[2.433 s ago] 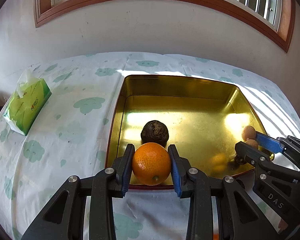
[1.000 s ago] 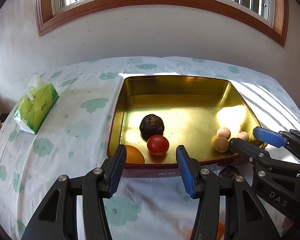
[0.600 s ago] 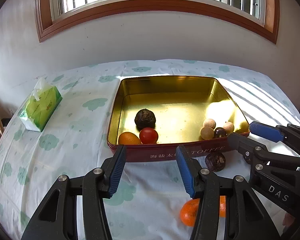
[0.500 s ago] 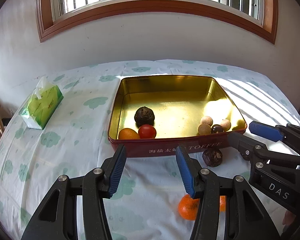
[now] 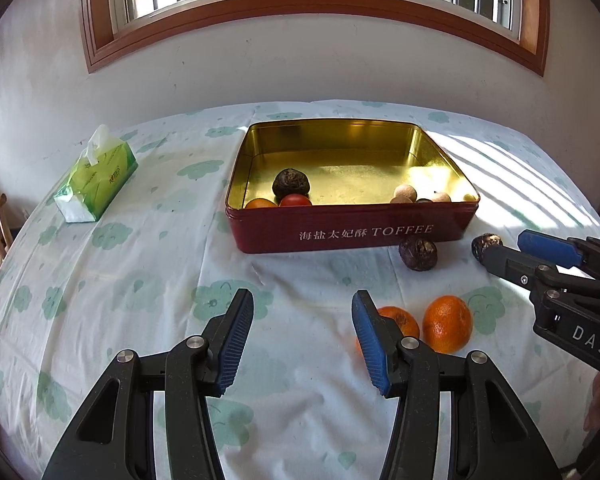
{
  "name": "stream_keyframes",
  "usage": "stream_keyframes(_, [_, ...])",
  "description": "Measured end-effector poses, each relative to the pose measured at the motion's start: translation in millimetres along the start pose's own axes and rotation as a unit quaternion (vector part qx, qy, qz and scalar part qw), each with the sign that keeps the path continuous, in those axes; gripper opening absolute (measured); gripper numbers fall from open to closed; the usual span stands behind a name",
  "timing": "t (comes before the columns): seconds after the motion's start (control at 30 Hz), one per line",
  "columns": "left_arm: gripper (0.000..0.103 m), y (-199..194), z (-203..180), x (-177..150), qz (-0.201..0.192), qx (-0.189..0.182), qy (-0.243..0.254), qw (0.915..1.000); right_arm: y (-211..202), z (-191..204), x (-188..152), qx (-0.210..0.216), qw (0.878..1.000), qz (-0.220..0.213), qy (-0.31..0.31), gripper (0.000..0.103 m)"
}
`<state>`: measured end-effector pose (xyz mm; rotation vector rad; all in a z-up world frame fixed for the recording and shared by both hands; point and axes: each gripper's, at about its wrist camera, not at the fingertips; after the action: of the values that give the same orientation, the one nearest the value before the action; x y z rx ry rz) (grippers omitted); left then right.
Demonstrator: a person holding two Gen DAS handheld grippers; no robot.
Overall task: Organize fruits
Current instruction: 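Withdraw both tools from the tin toward the remaining oranges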
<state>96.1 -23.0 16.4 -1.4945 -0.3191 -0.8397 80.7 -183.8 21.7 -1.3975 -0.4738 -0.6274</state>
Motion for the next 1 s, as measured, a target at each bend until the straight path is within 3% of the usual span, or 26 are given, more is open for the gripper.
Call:
stream_keyframes(0.53, [0.053, -18.6, -13.9, -56.0, 0.028, -0.020, -0.009, 0.9994, -21.2, -28.0, -38.2, -0.016, 1.000, 0.010, 0.025, 0.045])
stream_keyframes(1.0, [0.053, -23.9, -27.4, -69.5, 0.028, -0.026, -0.009, 0.9992, -20.8, -36.8, -74.5, -0.020, 0.999, 0.034, 0.030, 0.045])
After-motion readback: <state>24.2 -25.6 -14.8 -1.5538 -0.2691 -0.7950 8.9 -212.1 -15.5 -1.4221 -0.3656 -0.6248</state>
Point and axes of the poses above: each gripper's, at about its wrist camera, not at the fingertips, and y roughly the way its jaws point, z to its left, x to its top, and after that the axes turned 7 degrees about y, right-handed
